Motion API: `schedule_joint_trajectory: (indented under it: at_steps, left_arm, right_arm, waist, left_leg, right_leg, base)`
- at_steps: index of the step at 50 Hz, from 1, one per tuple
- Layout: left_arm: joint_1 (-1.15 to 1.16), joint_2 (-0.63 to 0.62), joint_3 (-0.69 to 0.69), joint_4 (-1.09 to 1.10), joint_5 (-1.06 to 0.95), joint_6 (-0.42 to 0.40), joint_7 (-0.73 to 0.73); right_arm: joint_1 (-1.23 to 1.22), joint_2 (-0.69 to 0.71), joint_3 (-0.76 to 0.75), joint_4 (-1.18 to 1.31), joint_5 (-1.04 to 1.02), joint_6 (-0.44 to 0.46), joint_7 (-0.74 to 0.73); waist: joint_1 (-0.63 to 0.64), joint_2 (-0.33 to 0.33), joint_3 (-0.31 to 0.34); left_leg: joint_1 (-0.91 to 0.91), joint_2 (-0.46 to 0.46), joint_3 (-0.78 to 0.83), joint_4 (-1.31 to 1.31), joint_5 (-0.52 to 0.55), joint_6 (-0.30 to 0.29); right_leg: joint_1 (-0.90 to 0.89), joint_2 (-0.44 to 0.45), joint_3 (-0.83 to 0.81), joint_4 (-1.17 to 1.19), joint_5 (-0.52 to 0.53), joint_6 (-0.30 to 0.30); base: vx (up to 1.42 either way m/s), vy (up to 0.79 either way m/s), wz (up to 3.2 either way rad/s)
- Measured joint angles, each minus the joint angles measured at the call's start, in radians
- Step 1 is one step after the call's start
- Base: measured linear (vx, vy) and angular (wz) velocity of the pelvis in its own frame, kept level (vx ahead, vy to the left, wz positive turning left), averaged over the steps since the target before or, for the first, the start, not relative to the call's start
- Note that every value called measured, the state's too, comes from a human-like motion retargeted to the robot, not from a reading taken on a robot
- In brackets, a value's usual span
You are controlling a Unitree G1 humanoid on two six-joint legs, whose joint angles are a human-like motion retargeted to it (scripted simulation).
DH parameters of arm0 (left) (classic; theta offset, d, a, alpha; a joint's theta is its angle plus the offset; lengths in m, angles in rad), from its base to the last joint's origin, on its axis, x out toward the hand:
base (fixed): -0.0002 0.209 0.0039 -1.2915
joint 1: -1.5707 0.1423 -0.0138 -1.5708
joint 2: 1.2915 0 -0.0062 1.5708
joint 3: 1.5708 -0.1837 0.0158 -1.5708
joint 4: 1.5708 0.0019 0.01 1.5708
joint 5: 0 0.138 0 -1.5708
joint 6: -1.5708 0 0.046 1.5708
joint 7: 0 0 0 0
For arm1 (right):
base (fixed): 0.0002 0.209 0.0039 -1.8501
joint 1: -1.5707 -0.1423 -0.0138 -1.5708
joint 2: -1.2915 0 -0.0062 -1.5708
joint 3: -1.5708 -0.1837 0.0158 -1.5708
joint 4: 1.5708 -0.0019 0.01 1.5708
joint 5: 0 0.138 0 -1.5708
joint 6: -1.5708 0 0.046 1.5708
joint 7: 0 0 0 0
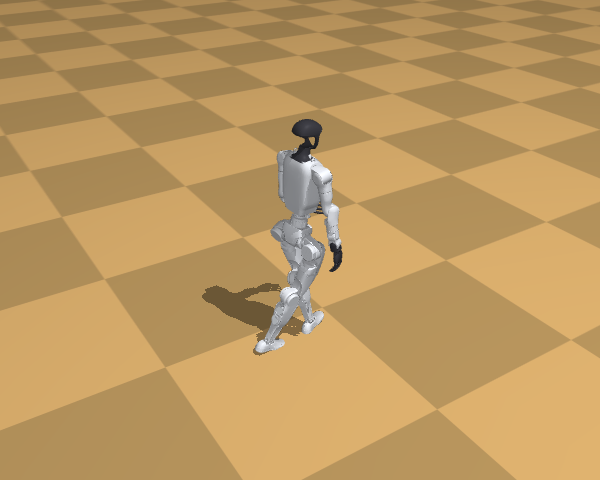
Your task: Walk run
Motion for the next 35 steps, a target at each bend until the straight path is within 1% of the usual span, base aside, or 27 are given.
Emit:
schedule_joint_trajectory:
  at_steps: [2,3,5,6,7,8,10,12,13,15,17,18,20,22,25,27,28,29,30,32,33,35]
  left_arm:
    - [0.018,0.009,0.017,0.004,0.004,-0.003,-0.011]
    - [0.027,0.015,0.026,0.008,0.002,-0.004,-0.014]
    - [0.028,0.026,0.044,0.019,-0.015,0.005,-0.006]
    - [0.027,0.03,0.043,0.02,-0.025,0.009,0.009]
    - [0.027,0.035,0.041,0.019,-0.033,0.01,0.025]
    - [0.027,0.041,0.035,0.014,-0.039,0.007,0.041]
    - [0.015,0.049,0.014,0.01,-0.045,0.0,0.067]
    - [-0.011,0.053,0.007,0.015,-0.053,0.006,0.076]
    - [-0.025,0.055,0.003,0.016,-0.061,0.011,0.08]
    - [-0.047,0.058,-0.022,0.013,-0.081,0.012,0.086]
    - [-0.066,0.062,-0.045,0.005,-0.092,0.005,0.081]
    - [-0.075,0.063,-0.05,0.002,-0.091,0.002,0.074]
    - [-0.089,0.061,-0.061,0.001,-0.086,-0.001,0.062]
    - [-0.108,0.058,-0.08,0.007,-0.086,-0.001,0.061]
    - [-0.144,0.054,-0.111,0.023,-0.091,-0.002,0.064]
    - [-0.161,0.052,-0.13,0.028,-0.09,-0.006,0.061]
    - [-0.167,0.051,-0.137,0.028,-0.089,-0.008,0.057]
    - [-0.168,0.053,-0.143,0.029,-0.086,-0.01,0.052]
    - [-0.167,0.057,-0.148,0.029,-0.083,-0.012,0.046]
    - [-0.177,0.062,-0.152,0.034,-0.078,-0.016,0.031]
    - [-0.18,0.064,-0.155,0.037,-0.075,-0.018,0.024]
    - [-0.177,0.066,-0.164,0.046,-0.068,-0.021,0.009]
  right_arm:
    - [0.068,0.008,-0.023,0.067,-0.019,0.027,-0.01]
    - [0.102,0.009,-0.035,0.099,-0.023,0.041,-0.02]
    - [0.189,0.018,-0.06,0.11,-0.01,0.079,-0.038]
    - [0.235,0.017,-0.071,0.11,0.01,0.085,-0.043]
    - [0.277,0.016,-0.084,0.11,0.031,0.088,-0.045]
    - [0.312,0.013,-0.097,0.11,0.054,0.087,-0.041]
    - [0.371,-0.005,-0.136,0.11,0.093,0.091,-0.009]
    - [0.407,-0.019,-0.178,0.11,0.105,0.111,0.032]
    - [0.423,-0.024,-0.199,0.11,0.108,0.119,0.053]
    - [0.45,-0.033,-0.236,0.11,0.116,0.116,0.096]
    - [0.466,-0.038,-0.25,0.11,0.129,0.102,0.126]
    - [0.471,-0.038,-0.251,0.11,0.133,0.099,0.131]
    - [0.477,-0.036,-0.247,0.11,0.134,0.097,0.131]
    - [0.47,-0.033,-0.23,0.11,0.134,0.092,0.128]
    - [0.437,-0.031,-0.186,0.11,0.132,0.077,0.137]
    - [0.402,-0.04,-0.152,0.11,0.126,0.057,0.14]
    - [0.383,-0.045,-0.138,0.11,0.12,0.046,0.136]
    - [0.367,-0.049,-0.124,0.109,0.113,0.037,0.13]
    - [0.353,-0.05,-0.11,0.107,0.106,0.03,0.123]
    - [0.307,-0.065,-0.094,0.098,0.09,0.022,0.108]
    - [0.289,-0.071,-0.09,0.094,0.084,0.022,0.1]
    - [0.26,-0.083,-0.09,0.09,0.078,0.025,0.084]
  waist:
    - [0.015,-0.024,-0.026]
    - [0.015,-0.035,-0.041]
    - [0.017,-0.033,-0.05]
    - [0.008,-0.02,-0.046]
    - [0.003,-0.005,-0.043]
    - [0.006,0.013,-0.043]
    - [0.01,0.049,-0.043]
    - [0.004,0.081,-0.039]
    - [0.003,0.096,-0.036]
    - [-0.005,0.123,-0.027]
    - [-0.029,0.135,-0.02]
    - [-0.038,0.135,-0.019]
    - [-0.056,0.126,-0.013]
    - [-0.075,0.105,0.002]
    - [-0.094,0.075,0.04]
    - [-0.102,0.062,0.07]
    - [-0.106,0.058,0.085]
    - [-0.104,0.058,0.1]
    - [-0.098,0.061,0.115]
    - [-0.089,0.059,0.144]
    - [-0.09,0.057,0.155]
    - [-0.108,0.057,0.169]
  left_leg:
    - [0.022,-0.01,0.015,0.003,0.005,0.059]
    - [0.028,-0.012,0.015,0.017,-0.02,0.067]
    - [0.033,0.011,0.008,0.049,-0.059,0.061]
    - [0.051,0.023,-0.007,0.056,-0.077,0.062]
    - [0.068,0.039,-0.02,0.061,-0.093,0.062]
    - [0.082,0.059,-0.03,0.062,-0.107,0.059]
    - [0.109,0.083,-0.062,0.063,-0.133,0.052]
    - [0.136,0.091,-0.093,0.061,-0.151,0.05]
    - [0.15,0.097,-0.104,0.057,-0.157,0.048]
    - [0.18,0.105,-0.141,0.046,-0.165,0.044]
    - [0.203,0.091,-0.192,0.043,-0.171,0.044]
    - [0.212,0.08,-0.212,0.044,-0.175,0.047]
    - [0.235,0.048,-0.254,0.049,-0.187,0.056]
    - [0.262,0.008,-0.301,0.061,-0.201,0.064]
    - [0.312,-0.049,-0.371,0.079,-0.222,0.074]
    - [0.351,-0.078,-0.418,0.087,-0.234,0.077]
    - [0.37,-0.089,-0.442,0.09,-0.239,0.077]
    - [0.391,-0.078,-0.461,0.099,-0.252,0.066]
    - [0.413,-0.056,-0.478,0.109,-0.269,0.049]
    - [0.437,-0.029,-0.499,0.136,-0.293,0.02]
    - [0.448,-0.031,-0.502,0.149,-0.297,0.019]
    - [0.467,-0.048,-0.521,0.18,-0.29,0.037]
  right_leg:
    - [0.005,-0.032,-0.045,0.045,0.078,0.049]
    - [0.0,-0.048,-0.059,0.078,0.145,0.088]
    - [-0.02,-0.066,-0.073,0.172,0.311,0.19]
    - [-0.04,-0.06,-0.067,0.234,0.381,0.243]
    - [-0.064,-0.047,-0.057,0.297,0.446,0.289]
    - [-0.099,-0.017,-0.035,0.362,0.504,0.323]
    - [-0.176,0.019,0.03,0.51,0.539,0.333]
    - [-0.252,0.036,0.087,0.612,0.432,0.294]
    - [-0.284,0.012,0.08,0.638,0.381,0.268]
    - [-0.336,-0.058,0.035,0.649,0.296,0.181]
    - [-0.379,-0.128,0.002,0.592,0.229,0.144]
    - [-0.392,-0.156,-0.001,0.541,0.219,0.148]
    - [-0.417,-0.183,0.034,0.416,0.224,0.162]
    - [-0.435,-0.196,0.116,0.288,0.235,0.2]
    - [-0.458,-0.209,0.244,0.118,0.212,0.239]
    - [-0.472,-0.224,0.284,0.022,0.204,0.279]
    - [-0.475,-0.23,0.297,-0.021,0.193,0.318]
    - [-0.471,-0.211,0.299,-0.053,0.181,0.333]
    - [-0.464,-0.18,0.294,-0.079,0.167,0.335]
    - [-0.443,-0.125,0.297,-0.1,0.172,0.335]
    - [-0.43,-0.123,0.3,-0.091,0.189,0.335]
    - [-0.398,-0.148,0.311,-0.062,0.227,0.335]
  base:
    - [0.86,-0.28,-0.36]
    - [0.95,-0.27,-0.25]
    - [0.79,-0.22,-0.19]
    - [0.68,-0.19,0.02]
    - [0.74,-0.23,0.09]
    - [0.73,-0.2,0.09]
    - [0.64,-0.08,0.32]
    - [0.57,-0.02,0.5]
    - [0.47,-0.03,0.52]
    - [0.49,-0.04,0.8]
    - [0.55,-0.09,1.2]
    - [0.52,-0.12,1.18]
    - [0.41,-0.09,1.2]
    - [0.41,-0.1,1.34]
    - [0.32,-0.06,1.28]
    - [0.48,-0.11,1.17]
    - [0.48,-0.24,1.01]
    - [0.42,-0.39,0.81]
    - [0.41,-0.6,0.64]
    - [0.45,-0.58,0.73]
    - [0.49,-0.27,1.11]
    - [0.49,0.08,1.74]
